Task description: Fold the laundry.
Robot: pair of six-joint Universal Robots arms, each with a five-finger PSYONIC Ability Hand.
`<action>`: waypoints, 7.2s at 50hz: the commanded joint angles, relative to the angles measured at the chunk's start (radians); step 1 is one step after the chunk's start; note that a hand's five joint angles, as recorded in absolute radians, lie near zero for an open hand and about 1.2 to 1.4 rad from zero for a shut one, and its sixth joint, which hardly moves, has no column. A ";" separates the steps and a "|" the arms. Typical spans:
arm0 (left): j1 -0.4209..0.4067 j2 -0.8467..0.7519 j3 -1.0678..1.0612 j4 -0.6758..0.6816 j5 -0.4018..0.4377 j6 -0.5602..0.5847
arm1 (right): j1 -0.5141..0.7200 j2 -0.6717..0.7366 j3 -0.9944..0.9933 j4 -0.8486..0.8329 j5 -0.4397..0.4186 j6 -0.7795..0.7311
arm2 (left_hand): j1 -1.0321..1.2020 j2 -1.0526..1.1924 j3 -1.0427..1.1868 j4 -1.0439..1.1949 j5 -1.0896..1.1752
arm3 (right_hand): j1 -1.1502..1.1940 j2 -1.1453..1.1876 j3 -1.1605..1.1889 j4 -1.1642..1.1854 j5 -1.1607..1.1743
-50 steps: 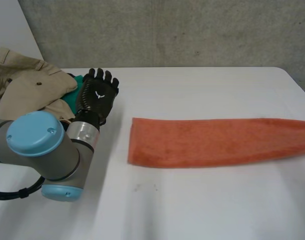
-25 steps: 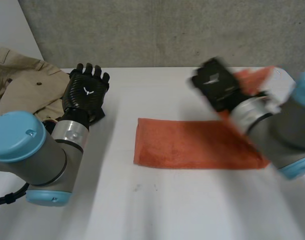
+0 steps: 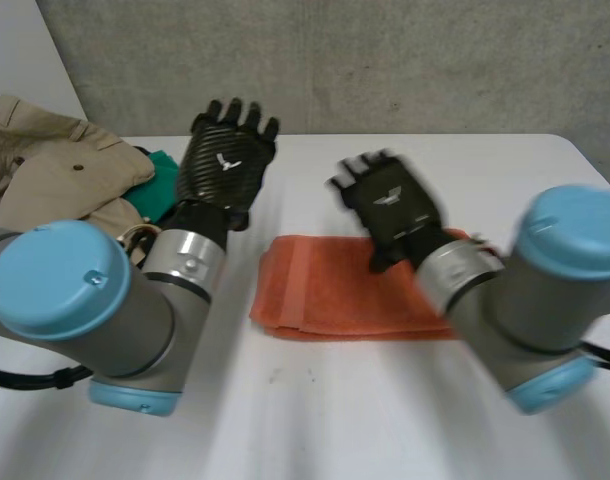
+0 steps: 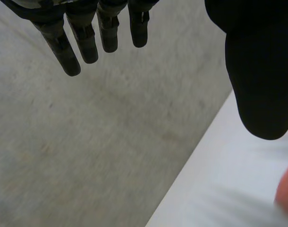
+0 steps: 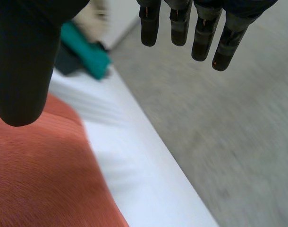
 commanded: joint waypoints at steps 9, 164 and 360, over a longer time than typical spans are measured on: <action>-0.110 -0.190 0.163 -0.124 -0.006 -0.099 | -0.360 -0.021 0.235 0.184 -0.018 -0.038 | -0.013 -0.023 -0.029 -0.022 -0.042 | 0.030 0.012 0.018 -0.003 -0.009; -0.129 -0.186 0.326 -0.626 0.023 -0.464 | -0.127 0.140 -0.214 0.463 -0.029 0.334 | 0.019 0.009 0.003 0.010 -0.009 | -0.026 -0.045 -0.039 -0.060 -0.066; -0.002 -0.068 0.066 -0.414 0.630 -0.311 | -0.265 -0.199 0.212 -0.045 0.000 -0.192 | 0.096 0.086 0.079 0.086 0.067 | -0.026 -0.045 -0.039 -0.060 -0.066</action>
